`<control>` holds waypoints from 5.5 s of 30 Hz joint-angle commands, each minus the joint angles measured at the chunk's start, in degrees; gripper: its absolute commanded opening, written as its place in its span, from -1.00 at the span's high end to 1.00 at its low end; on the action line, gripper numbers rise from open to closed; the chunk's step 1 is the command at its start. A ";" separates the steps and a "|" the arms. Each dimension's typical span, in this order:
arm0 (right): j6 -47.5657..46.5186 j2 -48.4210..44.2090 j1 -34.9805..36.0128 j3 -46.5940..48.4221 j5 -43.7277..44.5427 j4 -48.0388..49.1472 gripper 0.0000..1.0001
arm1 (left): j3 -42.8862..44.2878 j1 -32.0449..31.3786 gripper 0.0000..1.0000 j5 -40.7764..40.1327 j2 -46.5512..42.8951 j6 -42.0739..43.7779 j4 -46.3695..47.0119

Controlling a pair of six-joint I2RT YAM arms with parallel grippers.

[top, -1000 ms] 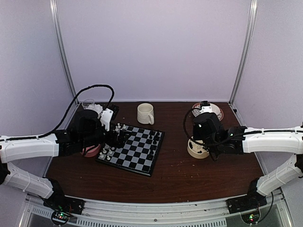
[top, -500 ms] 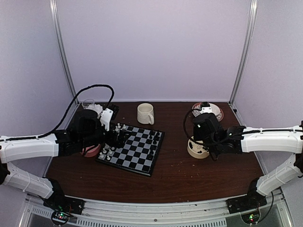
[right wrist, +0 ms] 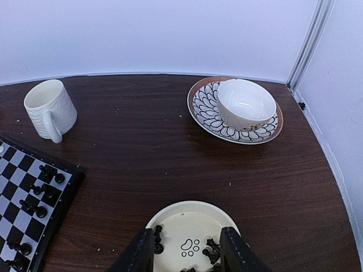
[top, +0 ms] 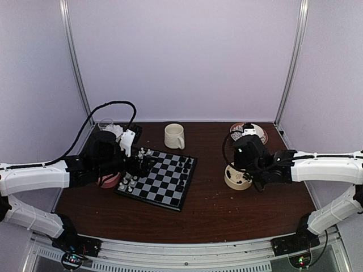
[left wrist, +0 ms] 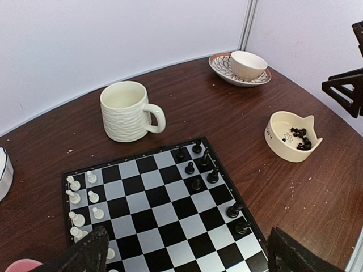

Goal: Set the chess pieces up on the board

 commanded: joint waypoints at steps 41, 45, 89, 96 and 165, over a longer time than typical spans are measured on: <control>0.24 18.42 -18.89 10.31 -46.42 -11.59 0.50 | 1.02 0.05 -0.94 1.83 2.54 0.60 2.46; 0.01 19.77 -19.09 10.83 -47.46 -11.53 0.51 | 1.21 0.09 -0.94 1.94 2.76 0.66 2.25; -1.61 17.61 -18.77 13.38 -43.44 -16.68 1.00 | 1.09 0.01 -0.94 1.28 1.67 1.09 1.92; -3.68 12.92 -15.26 16.25 -39.79 -20.87 0.98 | 0.71 0.01 -0.95 -1.11 1.81 -1.29 2.34; -11.90 64.29 3.67 79.50 -37.39 -44.37 0.91 | -3.73 0.54 -0.95 -21.81 -5.52 -9.02 -0.65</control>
